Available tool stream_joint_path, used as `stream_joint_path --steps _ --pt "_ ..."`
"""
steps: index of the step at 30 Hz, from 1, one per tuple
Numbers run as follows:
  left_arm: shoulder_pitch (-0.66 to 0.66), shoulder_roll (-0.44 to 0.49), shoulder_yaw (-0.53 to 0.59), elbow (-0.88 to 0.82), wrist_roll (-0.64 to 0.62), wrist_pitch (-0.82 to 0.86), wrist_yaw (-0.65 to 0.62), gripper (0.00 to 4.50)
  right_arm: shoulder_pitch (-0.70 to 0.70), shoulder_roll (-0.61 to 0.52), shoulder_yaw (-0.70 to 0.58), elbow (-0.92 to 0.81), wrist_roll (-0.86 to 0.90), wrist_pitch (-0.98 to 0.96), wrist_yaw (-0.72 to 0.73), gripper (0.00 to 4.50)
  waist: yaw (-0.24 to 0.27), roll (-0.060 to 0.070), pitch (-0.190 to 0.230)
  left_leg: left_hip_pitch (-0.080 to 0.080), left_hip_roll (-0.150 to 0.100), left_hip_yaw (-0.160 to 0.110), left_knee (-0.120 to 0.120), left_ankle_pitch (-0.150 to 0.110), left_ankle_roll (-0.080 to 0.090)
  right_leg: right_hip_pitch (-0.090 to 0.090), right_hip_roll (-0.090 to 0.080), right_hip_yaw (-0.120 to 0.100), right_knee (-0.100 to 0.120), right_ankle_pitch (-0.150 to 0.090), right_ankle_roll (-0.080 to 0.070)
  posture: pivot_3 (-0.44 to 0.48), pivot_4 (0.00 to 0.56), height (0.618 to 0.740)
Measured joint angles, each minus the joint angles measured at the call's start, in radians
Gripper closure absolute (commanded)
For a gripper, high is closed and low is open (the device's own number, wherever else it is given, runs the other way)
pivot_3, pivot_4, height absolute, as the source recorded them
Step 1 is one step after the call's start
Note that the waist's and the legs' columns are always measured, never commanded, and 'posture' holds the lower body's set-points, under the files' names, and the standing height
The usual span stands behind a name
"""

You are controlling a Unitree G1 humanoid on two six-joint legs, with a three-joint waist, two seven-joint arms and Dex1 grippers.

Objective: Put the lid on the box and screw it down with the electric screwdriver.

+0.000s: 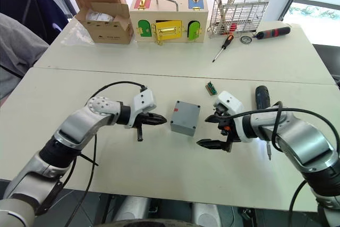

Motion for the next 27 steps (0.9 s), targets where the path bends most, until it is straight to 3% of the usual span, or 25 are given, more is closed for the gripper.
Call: stream_joint_path --steps 13,17,22,27 --pt "-0.112 -0.152 -0.034 0.258 0.146 -0.189 0.012 4.50 -0.009 0.070 0.015 -0.093 0.069 0.162 -0.085 0.05 0.000 0.000 0.000 0.000 0.000 0.000 0.000 0.000 0.001 0.000 0.000 -0.001 0.001 0.000 0.000 0.000 0.150 0.740" --pt "-0.113 -0.194 -0.021 0.307 0.172 -0.239 0.072 4.50 -0.009 0.026 -0.025 -0.105 0.087 0.164 -0.077 0.05 0.001 0.000 0.000 0.000 -0.001 0.000 0.000 0.000 0.001 0.000 -0.002 -0.001 0.001 0.000 0.000 0.000 0.150 0.740" --pt "-0.063 -0.099 0.036 0.199 0.168 -0.198 0.063 4.50 -0.017 -0.120 -0.028 -0.003 -0.044 -0.021 -0.031 0.05 -0.010 0.000 0.000 0.000 -0.001 0.000 -0.001 -0.001 0.001 -0.002 -0.001 -0.001 0.001 0.000 0.000 0.000 0.150 0.740" --pt "0.034 0.049 0.028 -0.052 0.098 -0.075 -0.080 4.50 -0.073 -0.093 0.063 0.138 -0.195 -0.284 0.038 0.05 -0.025 0.000 0.000 0.000 0.000 0.000 -0.001 -0.001 0.001 -0.002 -0.001 -0.001 0.002 0.000 0.000 0.000 0.150 0.740"
